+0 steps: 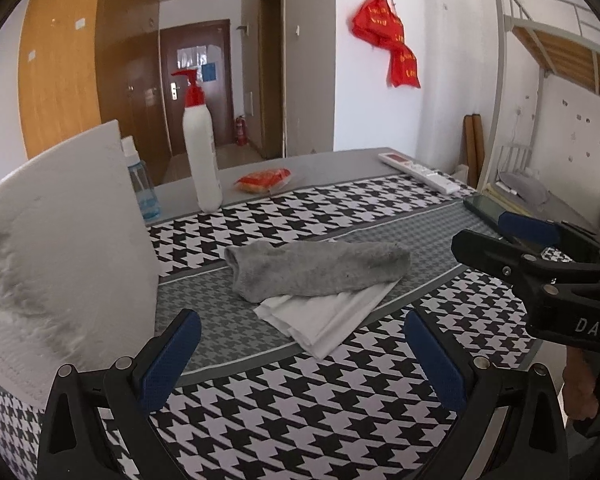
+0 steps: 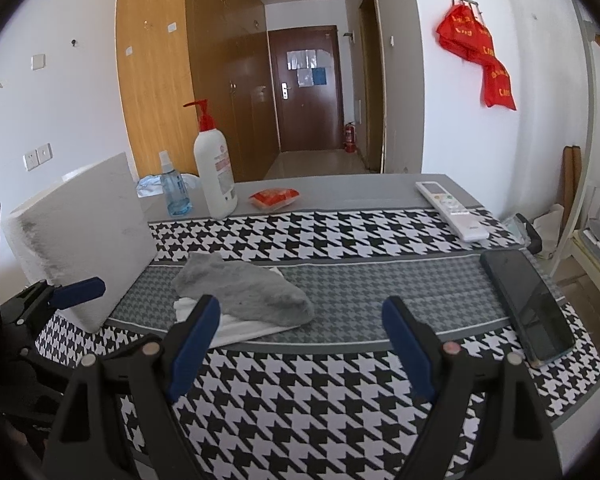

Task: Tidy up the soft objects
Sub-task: 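Move the left gripper down onto the white towel under the grey cloth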

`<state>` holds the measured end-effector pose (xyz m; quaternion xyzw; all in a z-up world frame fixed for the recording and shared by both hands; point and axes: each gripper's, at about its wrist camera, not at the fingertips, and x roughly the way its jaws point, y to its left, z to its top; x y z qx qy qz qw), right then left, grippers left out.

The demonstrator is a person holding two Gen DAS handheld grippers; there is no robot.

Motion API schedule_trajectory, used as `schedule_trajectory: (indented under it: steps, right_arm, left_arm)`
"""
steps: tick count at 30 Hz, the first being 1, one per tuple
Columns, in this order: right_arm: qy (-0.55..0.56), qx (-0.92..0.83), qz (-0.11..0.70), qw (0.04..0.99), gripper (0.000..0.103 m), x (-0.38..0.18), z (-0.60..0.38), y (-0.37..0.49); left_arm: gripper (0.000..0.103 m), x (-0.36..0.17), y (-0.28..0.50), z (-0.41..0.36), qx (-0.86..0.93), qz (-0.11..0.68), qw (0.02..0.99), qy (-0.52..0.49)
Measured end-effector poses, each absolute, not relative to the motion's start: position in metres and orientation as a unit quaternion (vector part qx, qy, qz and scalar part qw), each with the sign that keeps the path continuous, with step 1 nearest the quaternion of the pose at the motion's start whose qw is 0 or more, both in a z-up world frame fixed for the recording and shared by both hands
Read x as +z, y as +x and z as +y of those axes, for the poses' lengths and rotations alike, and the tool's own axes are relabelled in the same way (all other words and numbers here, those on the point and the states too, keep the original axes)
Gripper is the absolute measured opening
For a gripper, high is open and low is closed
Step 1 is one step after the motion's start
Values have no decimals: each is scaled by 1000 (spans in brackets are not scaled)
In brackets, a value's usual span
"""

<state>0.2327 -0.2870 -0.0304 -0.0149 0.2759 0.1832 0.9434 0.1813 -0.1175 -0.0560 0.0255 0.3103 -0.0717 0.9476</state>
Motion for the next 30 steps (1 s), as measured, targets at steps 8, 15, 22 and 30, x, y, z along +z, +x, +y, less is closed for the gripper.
schedule_trajectory:
  steps: [8,15,22,30]
  right_arm:
    - [-22,191,283,940,86,-33,-286,241]
    - [-24,191,289,938,86,-35,-287,249]
    - [-34,196,299,933,86,-38,-283,255]
    - [-46,201,320,925,86,-43,-278,266]
  left_arm:
    - [102,-61,195,-124,-83,331,939,33]
    - [94,-65,208,-125,-91,350,932,35]
    - [83,-72,220,-123,-95,371,923,28]
    - [72,-80,229,-130,-107,395,911,40]
